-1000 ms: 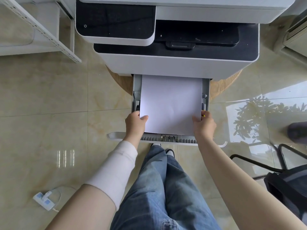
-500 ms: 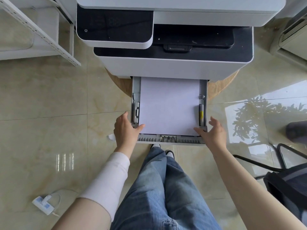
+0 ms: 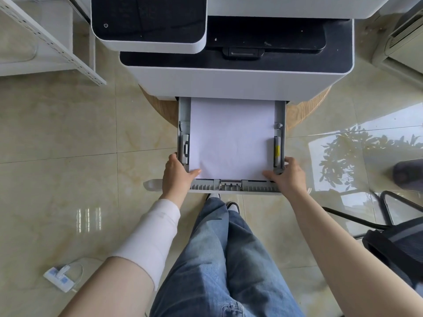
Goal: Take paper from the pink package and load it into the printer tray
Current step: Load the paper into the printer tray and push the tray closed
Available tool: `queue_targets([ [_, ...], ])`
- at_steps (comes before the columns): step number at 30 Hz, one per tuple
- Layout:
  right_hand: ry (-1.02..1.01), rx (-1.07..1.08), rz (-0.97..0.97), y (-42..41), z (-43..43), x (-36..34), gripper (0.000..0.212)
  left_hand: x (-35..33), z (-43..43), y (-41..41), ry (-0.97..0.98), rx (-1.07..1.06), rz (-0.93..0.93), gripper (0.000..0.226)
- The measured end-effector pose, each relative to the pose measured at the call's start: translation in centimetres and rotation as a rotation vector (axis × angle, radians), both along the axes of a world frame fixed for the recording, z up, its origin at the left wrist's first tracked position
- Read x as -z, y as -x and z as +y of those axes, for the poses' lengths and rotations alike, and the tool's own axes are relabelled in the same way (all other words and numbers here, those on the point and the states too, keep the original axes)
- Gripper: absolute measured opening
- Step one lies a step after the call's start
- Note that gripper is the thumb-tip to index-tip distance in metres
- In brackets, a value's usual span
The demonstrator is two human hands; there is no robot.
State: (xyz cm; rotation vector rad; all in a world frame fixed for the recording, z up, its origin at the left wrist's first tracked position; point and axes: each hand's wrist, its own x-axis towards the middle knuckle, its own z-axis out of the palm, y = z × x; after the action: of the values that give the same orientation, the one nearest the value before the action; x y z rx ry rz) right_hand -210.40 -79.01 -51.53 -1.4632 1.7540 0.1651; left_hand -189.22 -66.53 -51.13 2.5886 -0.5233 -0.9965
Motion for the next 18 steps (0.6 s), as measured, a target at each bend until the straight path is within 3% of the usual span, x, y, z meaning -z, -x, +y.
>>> queue_targets([
  [2,0.055,0.048,0.005,0.1,0.7,-0.5,0.083,-0.4,0.2,0.4,-0.002,-0.016,-0.036,0.092],
  [4,0.246,0.224,0.003,0.0,1.9,-1.9,0.085,-1.4,1.0,1.3,0.068,-0.127,-0.138,0.101],
  [7,0.419,0.626,-0.02,-0.8,5.3,-4.1,0.082,-3.2,2.3,3.5,0.262,-0.535,-0.178,0.108],
  [9,0.16,0.913,-0.071,-1.9,7.6,-4.1,0.09,-3.0,2.5,5.4,0.2,-0.792,0.079,0.112],
  [11,-0.256,0.987,-0.166,-3.1,9.2,-3.6,0.096,-2.8,2.0,7.5,0.066,-0.936,0.421,0.111],
  [13,-0.504,0.979,-0.298,-4.3,9.3,-3.0,0.067,-2.3,0.9,8.8,0.039,-0.935,0.617,0.089],
  [15,-0.537,0.959,-0.331,-5.3,8.6,-2.4,0.044,-1.4,-0.4,9.2,0.113,-0.994,0.681,0.064],
  [18,-0.503,0.937,-0.289,-6.3,7.8,-1.4,0.046,0.1,-1.8,9.6,0.137,-1.069,0.684,0.06],
])
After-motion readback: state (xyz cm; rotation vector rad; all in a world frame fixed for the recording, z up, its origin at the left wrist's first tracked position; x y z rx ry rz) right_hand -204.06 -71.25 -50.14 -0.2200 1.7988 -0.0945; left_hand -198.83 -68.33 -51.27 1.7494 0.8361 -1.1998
